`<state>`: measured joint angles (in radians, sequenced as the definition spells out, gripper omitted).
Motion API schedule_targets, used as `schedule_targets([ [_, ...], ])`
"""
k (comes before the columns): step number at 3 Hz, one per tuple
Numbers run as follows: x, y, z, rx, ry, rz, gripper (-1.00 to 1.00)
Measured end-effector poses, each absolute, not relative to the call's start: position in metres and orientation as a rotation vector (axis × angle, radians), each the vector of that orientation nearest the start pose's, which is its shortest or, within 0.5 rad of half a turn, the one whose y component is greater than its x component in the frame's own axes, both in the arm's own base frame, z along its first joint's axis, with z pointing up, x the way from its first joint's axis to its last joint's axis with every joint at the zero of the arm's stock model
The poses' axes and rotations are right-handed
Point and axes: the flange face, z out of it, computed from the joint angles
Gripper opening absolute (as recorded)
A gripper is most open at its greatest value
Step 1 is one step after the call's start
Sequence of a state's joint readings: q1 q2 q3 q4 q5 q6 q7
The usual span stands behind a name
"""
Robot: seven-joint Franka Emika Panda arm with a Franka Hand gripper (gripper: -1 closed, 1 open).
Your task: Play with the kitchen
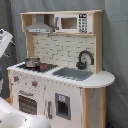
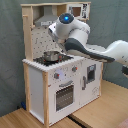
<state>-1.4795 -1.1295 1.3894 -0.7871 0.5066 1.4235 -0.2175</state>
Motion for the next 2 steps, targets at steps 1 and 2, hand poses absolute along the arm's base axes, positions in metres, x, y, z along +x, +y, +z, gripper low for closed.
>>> schedule_targets([
  [1,0.357,0.599,0.612,2.067,0.881,0.596,1.00],
  [2,0.343,0.610,0.601,1.932,0.892,0.567,1.00],
])
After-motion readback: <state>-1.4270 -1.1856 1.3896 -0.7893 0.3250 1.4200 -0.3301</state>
